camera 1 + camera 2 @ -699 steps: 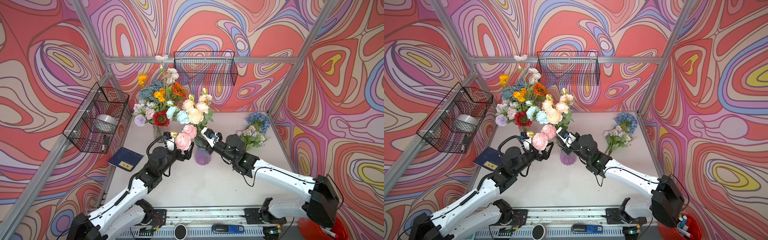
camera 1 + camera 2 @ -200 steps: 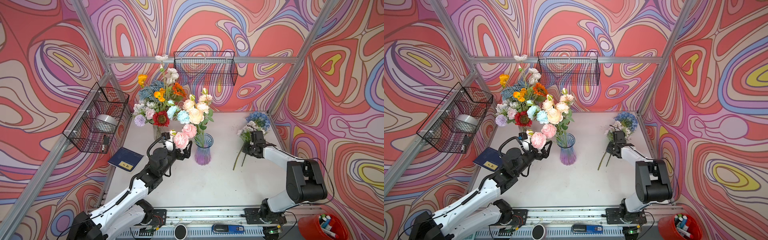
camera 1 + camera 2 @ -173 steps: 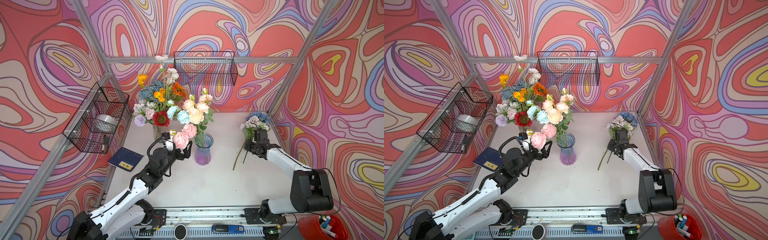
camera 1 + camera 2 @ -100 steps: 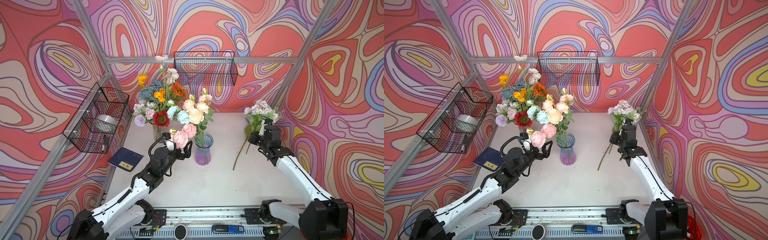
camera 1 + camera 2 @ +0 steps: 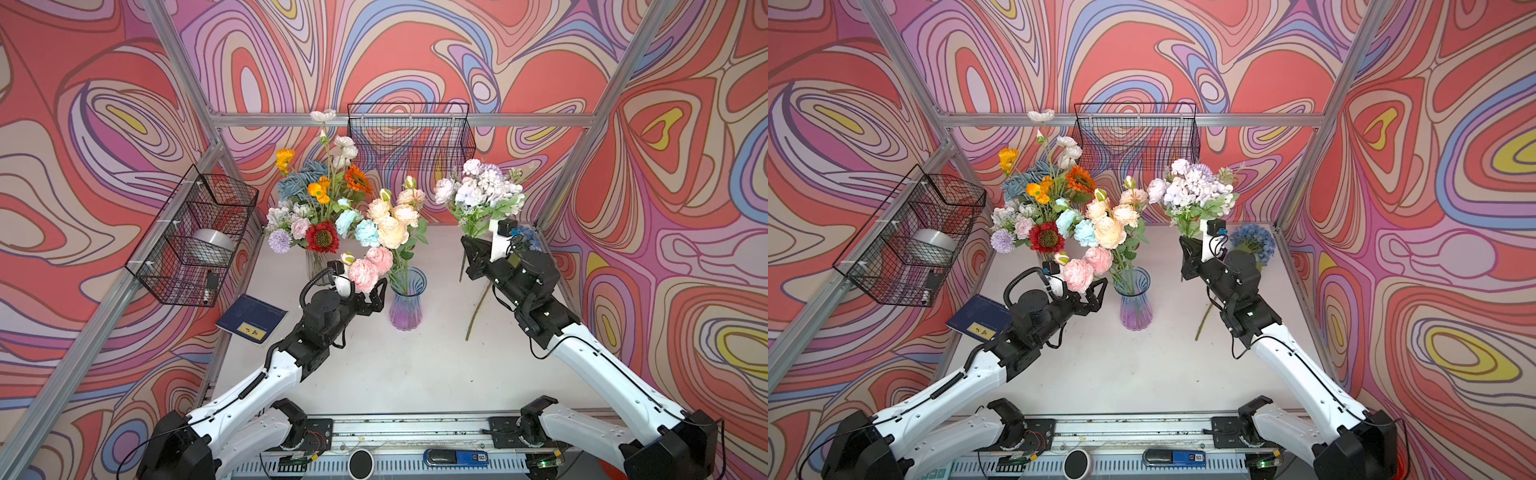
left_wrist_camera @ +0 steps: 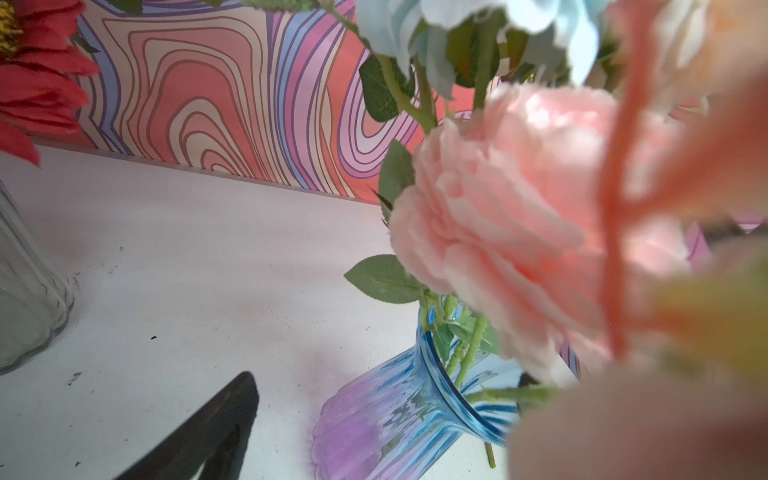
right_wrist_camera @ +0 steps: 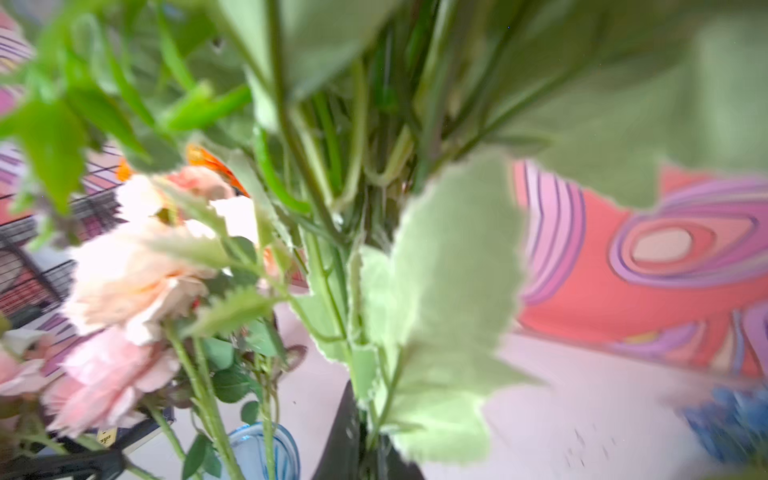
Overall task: Arrange the flowers into the vase
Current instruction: 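Lift the white-lilac bunch upright with the right gripper, then carry the white-lilac bunch to the blue-purple vase and insert its stems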
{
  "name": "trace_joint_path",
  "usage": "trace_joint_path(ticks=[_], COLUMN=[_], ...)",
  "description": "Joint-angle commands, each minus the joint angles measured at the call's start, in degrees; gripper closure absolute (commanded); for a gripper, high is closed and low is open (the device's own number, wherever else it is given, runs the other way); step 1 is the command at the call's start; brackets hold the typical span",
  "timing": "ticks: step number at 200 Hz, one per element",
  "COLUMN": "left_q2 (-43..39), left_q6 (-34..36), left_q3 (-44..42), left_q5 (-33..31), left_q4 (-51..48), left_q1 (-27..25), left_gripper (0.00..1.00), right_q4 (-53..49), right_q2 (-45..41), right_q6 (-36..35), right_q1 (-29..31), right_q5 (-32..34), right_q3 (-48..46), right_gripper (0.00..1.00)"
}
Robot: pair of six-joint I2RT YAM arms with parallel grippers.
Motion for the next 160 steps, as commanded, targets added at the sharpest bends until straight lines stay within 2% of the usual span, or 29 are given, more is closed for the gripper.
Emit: trace_joint_path(ticks=[1,32,69,90,122,160], left_q2=[0.6,1.4,1.6,1.6,1.8,1.7], left_q6=[0.3,1.0,1.4,1.5,1.7,2.0], left_q3=[2.1,3.3,4.4,4.7,5.2,5.3], left_q5=[-0.3,-0.2,-0.3,-0.3,-0.4,-0.2], left_q4=[0.2,-0.3,-1.2,-1.8,-2.6,-3.7], left_q1=[-0.1,-0.1,-0.1,-0.1,-0.1,-0.1], left_gripper=[0.00,0.00,0.00,0.00,0.00,0.00], right_q4=[12.3,19.9,26.6,29.1,38.4,40.4], right_q2=[0.6,4.0,9.4,12.3,16.0,19.3], right_q6=[-6.1,-10.6,-12.2,-14.1,-15.5,-15.9], right_q1=[2.8,6.7,10.5,12.2,13.2,13.2], right_q5=[-6.7,-12.1,-16.5,-17.6,-20.0,-19.1], right_q3=[-1.1,-1.2,-0.2,-0.3,-3.5,-5.4], right_gripper=[1.00,1.00,1.00,1.00,1.00,1.00])
